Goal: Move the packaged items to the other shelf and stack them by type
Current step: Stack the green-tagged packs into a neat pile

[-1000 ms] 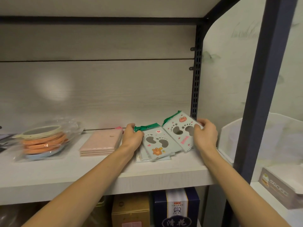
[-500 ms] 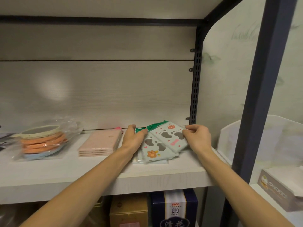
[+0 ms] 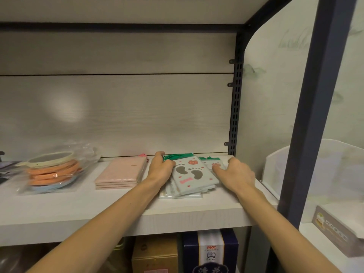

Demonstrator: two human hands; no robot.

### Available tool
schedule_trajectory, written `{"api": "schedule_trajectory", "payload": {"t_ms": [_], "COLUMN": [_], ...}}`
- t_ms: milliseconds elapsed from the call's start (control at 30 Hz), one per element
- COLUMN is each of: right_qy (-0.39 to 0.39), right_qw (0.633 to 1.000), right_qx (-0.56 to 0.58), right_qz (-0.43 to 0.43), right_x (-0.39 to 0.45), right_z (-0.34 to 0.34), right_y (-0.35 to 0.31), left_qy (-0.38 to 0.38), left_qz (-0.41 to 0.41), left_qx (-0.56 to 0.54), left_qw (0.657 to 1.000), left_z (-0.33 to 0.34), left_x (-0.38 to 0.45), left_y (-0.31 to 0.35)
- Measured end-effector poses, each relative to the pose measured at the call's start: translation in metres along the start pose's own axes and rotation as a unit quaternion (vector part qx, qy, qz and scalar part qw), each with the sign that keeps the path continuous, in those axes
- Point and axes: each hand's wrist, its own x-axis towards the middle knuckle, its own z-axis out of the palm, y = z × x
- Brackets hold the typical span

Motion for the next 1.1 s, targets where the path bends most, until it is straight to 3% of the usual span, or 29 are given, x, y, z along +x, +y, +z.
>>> {"api": "schedule_trajectory", "payload": {"t_ms": [167, 400, 600, 767, 900, 1000, 1100], "right_qy": [-0.055, -0.054, 0.007, 0.101, 0.127, 0.088, -0.005], "right_qw": [0.997, 0.987, 0.92, 0.871, 0.831, 0.814, 0.837], "right_qx": [0.042, 0.148, 0.391, 0.48, 0.541, 0.574, 0.548], "right_qz": [-0.031, -0.018, -0.009, -0.035, -0.031, -0.022, -0.016], "right_x": [0.003, 0.006, 0.009, 0.006, 0.004, 0.003, 0.004], "right_z": [0.002, 0.001, -0.001, -0.012, -0.018, -0.021, -0.013], "right_y": [0.002, 0.004, 0.002, 0.003, 0.0, -0.002, -0.003], "left_qy": [-0.014, -0.009, 0.011, 0.014, 0.011, 0.007, 0.012], "left_qz": [0.009, -0.02, -0.029, -0.031, -0.026, -0.024, -0.02], "left_qx": [0.03, -0.011, -0.043, -0.049, -0.046, -0.045, -0.048], "left_qw": [0.999, 1.0, 0.999, 0.998, 0.999, 0.999, 0.999], "left_z": [0.001, 0.001, -0.001, -0.001, 0.0, 0.0, 0.0], "left_x": [0.001, 0.003, 0.003, 0.002, 0.002, 0.001, 0.0], "left_y": [-0.001, -0.002, 0.0, 0.001, 0.001, 0.002, 0.002]}}
